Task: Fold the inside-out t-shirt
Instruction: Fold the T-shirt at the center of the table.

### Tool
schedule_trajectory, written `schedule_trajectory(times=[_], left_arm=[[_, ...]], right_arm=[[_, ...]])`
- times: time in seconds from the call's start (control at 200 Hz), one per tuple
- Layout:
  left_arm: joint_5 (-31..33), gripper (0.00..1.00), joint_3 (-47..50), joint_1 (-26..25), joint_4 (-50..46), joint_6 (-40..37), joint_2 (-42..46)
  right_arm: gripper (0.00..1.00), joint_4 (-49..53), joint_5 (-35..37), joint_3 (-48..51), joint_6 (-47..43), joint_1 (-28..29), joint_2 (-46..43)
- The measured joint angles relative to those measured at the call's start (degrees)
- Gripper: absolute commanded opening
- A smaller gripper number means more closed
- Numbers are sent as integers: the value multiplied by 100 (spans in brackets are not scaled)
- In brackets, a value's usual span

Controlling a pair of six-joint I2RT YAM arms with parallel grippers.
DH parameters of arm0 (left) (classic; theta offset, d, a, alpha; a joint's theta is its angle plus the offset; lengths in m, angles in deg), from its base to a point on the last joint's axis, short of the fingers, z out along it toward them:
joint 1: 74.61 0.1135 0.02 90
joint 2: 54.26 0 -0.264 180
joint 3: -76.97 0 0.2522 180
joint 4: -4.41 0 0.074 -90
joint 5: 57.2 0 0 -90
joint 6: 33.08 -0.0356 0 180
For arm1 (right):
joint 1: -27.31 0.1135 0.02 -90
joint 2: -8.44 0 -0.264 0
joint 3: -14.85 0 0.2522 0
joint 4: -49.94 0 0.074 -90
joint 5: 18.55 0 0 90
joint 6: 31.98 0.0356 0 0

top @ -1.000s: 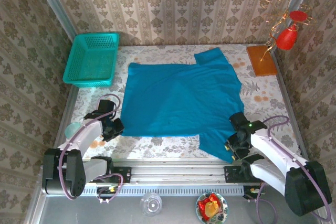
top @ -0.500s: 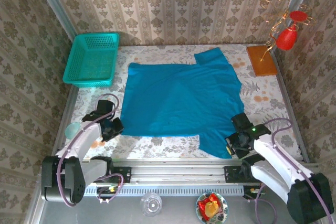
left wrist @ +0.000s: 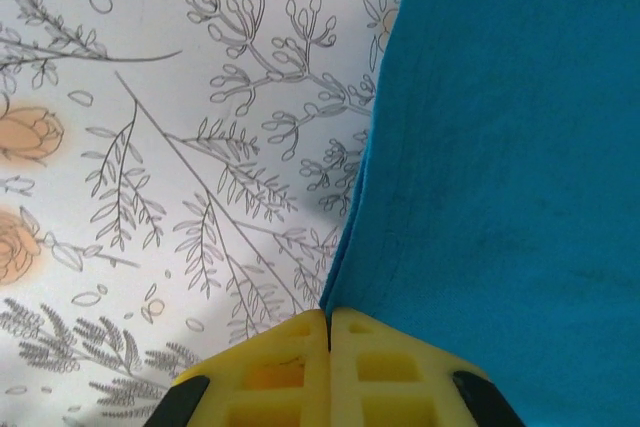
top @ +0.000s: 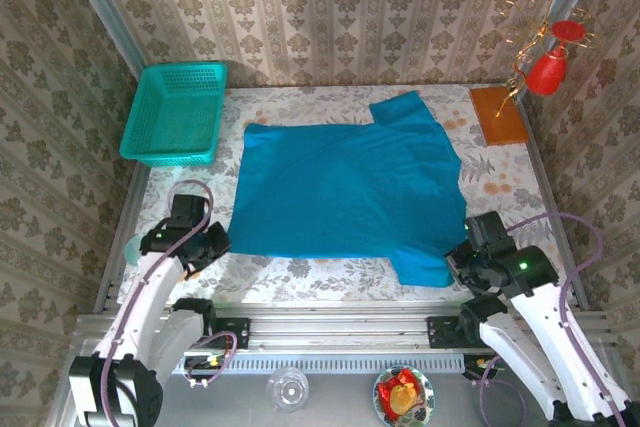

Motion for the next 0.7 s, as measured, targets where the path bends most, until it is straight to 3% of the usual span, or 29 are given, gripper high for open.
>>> schedule_trajectory(times=[0.325, 0.7], left_arm=[[-177, 0, -369, 0, -293, 28, 140], [-256, 0, -874, 0, 544, -442, -1670]], right_arm=[[0, 321, 151, -562, -356, 0, 15], [0, -1281, 470, -1294, -2083, -39, 2260]])
